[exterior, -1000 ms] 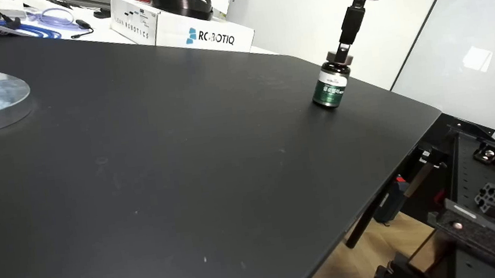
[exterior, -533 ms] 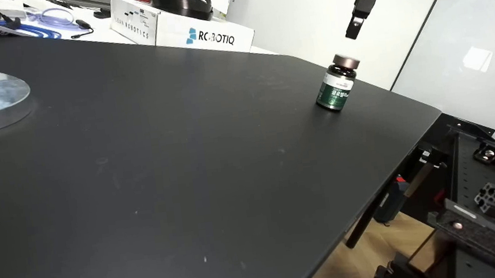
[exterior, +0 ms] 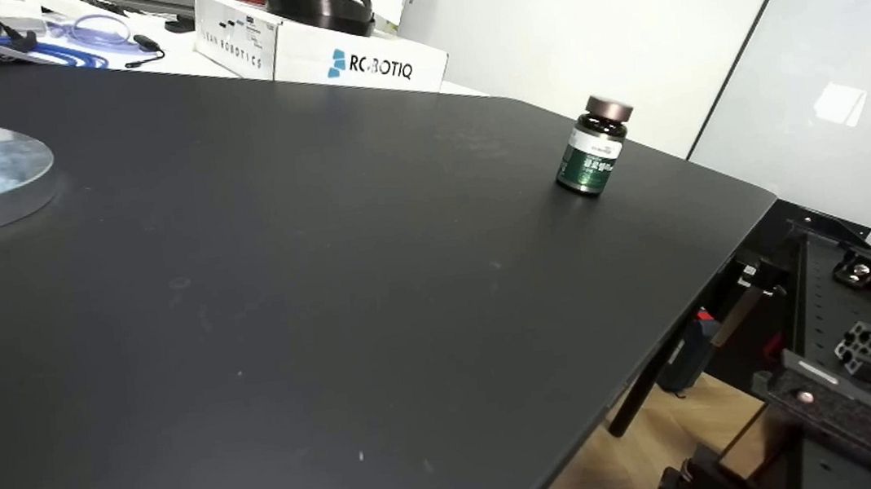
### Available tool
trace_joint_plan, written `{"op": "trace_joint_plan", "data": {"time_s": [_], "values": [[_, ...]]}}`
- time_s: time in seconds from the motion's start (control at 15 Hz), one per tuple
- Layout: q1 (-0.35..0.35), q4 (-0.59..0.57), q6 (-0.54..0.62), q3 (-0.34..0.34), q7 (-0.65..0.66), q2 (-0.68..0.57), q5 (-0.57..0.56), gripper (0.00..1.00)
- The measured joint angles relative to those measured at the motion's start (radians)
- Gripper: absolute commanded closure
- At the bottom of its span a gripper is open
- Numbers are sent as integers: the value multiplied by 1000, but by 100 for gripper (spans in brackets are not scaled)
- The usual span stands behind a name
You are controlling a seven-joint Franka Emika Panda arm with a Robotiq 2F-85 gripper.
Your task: Move the bottle forward
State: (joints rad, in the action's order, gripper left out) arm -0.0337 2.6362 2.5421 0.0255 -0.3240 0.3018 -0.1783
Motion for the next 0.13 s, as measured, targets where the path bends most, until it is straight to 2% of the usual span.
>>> {"op": "trace_joint_plan", "data": {"time_s": [0.13], "values": [[0, 0, 1, 1, -1, -4, 0, 0]]}}
